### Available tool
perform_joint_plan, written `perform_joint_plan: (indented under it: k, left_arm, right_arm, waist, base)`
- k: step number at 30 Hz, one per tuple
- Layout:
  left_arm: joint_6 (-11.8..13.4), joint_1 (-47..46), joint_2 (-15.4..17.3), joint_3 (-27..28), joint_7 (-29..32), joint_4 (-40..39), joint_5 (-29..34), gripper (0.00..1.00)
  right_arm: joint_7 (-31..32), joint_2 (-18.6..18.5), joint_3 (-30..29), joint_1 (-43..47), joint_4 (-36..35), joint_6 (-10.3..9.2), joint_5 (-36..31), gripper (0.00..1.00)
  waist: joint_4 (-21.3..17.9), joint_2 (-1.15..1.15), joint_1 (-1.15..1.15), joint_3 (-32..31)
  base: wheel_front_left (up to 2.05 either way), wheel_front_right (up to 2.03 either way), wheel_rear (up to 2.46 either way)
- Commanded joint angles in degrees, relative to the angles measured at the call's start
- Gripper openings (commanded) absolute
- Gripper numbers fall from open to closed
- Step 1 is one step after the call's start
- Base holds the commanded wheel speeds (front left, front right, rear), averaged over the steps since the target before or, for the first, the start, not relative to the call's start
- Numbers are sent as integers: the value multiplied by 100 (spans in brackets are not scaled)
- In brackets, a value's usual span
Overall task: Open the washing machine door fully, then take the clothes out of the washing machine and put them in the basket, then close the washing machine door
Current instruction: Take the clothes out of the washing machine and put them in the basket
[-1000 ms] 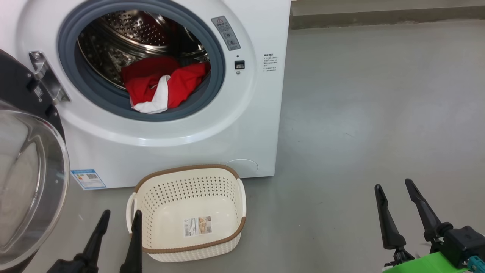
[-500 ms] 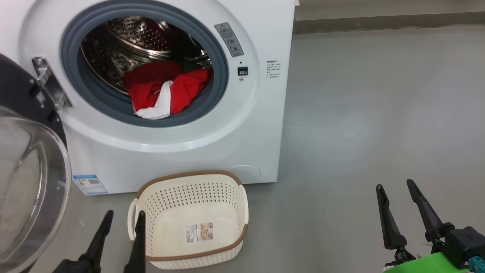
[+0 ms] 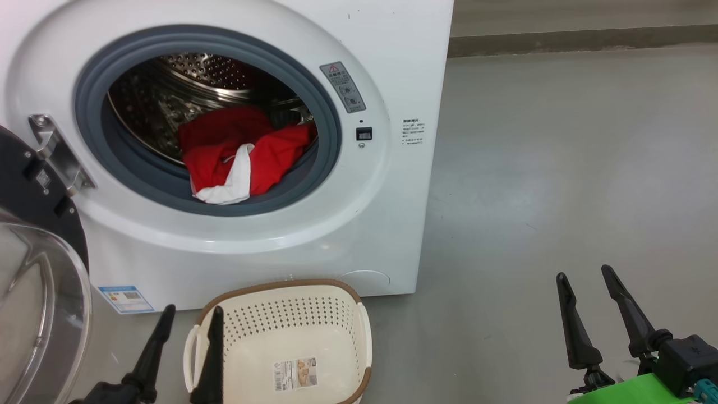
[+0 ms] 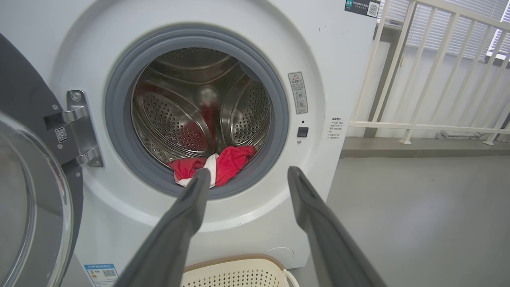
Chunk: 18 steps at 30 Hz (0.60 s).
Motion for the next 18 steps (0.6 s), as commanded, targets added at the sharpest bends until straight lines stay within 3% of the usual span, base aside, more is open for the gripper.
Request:
perform_joint_plan:
  k: [1,18]
  left_arm:
    - [21,-119,104,143,3,-187,35,100]
    - [281,-142,27,138,-27,-246,111,100]
  right_arm:
    - [-37,-77,116,-93,-155,36,37,100]
    - [-37,-77,182,-175,-141,36,51,100]
  waist:
    - [3,0,0,5]
    - [6,0,0,58]
  base:
    - [6,-6,0]
    - [0,0,0]
